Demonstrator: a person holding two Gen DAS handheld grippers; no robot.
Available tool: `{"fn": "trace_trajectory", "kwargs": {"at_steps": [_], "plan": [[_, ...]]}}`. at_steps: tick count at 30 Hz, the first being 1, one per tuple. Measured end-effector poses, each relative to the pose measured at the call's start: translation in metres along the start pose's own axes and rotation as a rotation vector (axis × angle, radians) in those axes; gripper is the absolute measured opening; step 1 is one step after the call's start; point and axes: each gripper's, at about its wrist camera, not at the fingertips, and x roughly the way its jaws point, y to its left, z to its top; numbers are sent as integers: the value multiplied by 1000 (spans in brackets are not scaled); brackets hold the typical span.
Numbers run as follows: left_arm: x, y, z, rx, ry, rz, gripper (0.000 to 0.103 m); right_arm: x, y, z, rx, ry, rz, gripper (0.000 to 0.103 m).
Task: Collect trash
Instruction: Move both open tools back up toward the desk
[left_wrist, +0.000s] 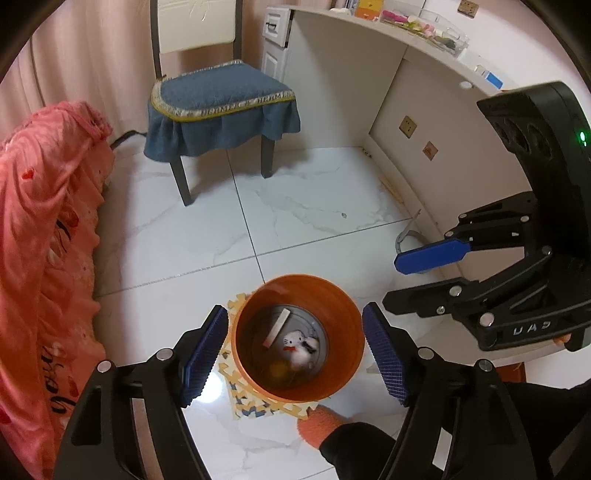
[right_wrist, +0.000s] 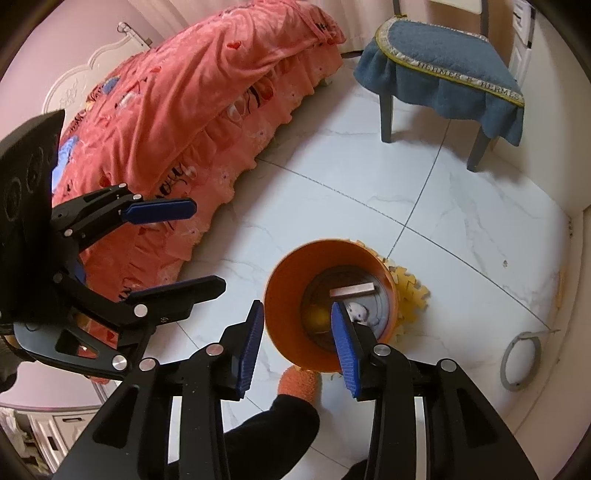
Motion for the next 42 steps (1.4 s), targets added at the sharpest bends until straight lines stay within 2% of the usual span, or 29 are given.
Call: {"fn": "trace_trajectory", "kwargs": {"at_steps": [7, 11, 15, 18, 23, 31, 34, 42], "plan": [[-40, -23, 15, 54, -14, 41, 75, -61, 13, 6, -26, -60, 32, 41], [-73, -44, 28, 71, -47, 50, 82, -110, 16, 3, -37, -108, 58, 43], [-105, -68, 41, 87, -108, 48, 82, -164, 20, -5, -75, -172, 48, 44], [-121, -83, 51, 89, -133, 54, 82, -202, 21, -14, -96, -224, 39, 53], [-143, -114, 67, 127, -180, 50, 82, -257, 18, -34, -140, -304, -1, 60], [-166, -168, 86, 231, -223, 8, 82, -325, -5, -67, -145, -376, -31, 63], [-170, -188, 93, 268, -236, -8, 88, -350, -22, -82, -124, -404, -41, 65], [-166, -240, 114, 368, -237, -77, 88, -394, -74, -129, -15, -469, -111, 66]]}}
